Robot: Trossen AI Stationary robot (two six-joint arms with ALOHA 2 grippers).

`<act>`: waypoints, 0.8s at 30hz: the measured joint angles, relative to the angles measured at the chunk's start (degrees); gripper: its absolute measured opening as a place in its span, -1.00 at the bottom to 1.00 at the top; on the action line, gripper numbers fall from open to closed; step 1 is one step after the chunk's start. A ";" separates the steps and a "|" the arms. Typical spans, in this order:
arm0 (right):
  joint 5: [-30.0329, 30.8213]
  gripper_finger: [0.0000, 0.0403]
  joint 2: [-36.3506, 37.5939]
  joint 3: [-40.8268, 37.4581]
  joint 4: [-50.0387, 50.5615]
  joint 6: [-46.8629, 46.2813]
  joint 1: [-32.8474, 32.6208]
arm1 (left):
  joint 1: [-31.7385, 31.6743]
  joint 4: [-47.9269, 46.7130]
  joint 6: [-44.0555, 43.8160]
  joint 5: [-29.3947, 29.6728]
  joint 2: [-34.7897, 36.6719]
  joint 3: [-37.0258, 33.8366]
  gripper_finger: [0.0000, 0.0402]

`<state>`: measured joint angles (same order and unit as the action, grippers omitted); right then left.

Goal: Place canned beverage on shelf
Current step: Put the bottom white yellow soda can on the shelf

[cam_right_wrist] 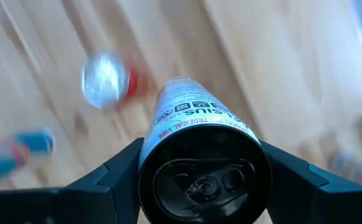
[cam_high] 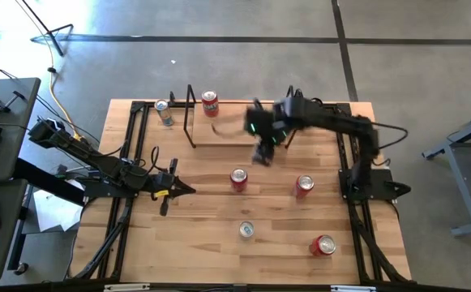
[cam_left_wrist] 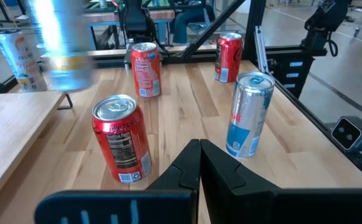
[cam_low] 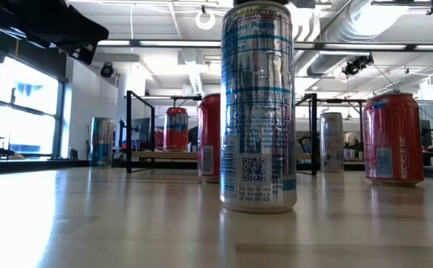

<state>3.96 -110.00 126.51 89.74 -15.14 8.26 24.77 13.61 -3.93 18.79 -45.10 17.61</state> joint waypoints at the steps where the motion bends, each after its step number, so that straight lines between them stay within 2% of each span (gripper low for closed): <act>1: -1.38 0.19 -2.20 3.65 -0.05 1.97 1.99 | 0.00 0.06 -0.04 0.00 0.00 0.00 -1.00; 3: -2.33 0.19 -6.26 8.83 -0.50 5.75 5.83 | 0.00 0.03 -0.29 0.00 0.00 0.00 -1.00; 5: -5.21 0.19 -6.94 6.14 -4.82 9.65 9.67 | 0.00 0.49 -0.30 0.02 0.00 0.00 -1.00; 7: -7.62 0.19 -8.97 4.79 -4.65 11.87 13.32 | 0.00 0.43 -0.32 0.02 0.02 -0.02 -1.00; 11: -4.59 0.19 -13.68 5.19 -5.11 15.27 18.35 | 0.00 0.43 -0.32 0.02 0.00 -0.02 -1.00; 15: -5.11 0.19 -16.80 8.59 -5.74 18.32 20.40 | 0.00 0.37 -0.02 0.02 0.00 -0.02 -1.00; 24: -5.07 0.19 -17.28 7.97 -7.94 21.41 21.70 | 0.00 0.41 1.16 1.46 0.00 -0.02 -1.00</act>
<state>-1.11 -127.27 134.47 81.80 6.27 29.96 24.77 14.02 -2.76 20.25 -45.10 17.58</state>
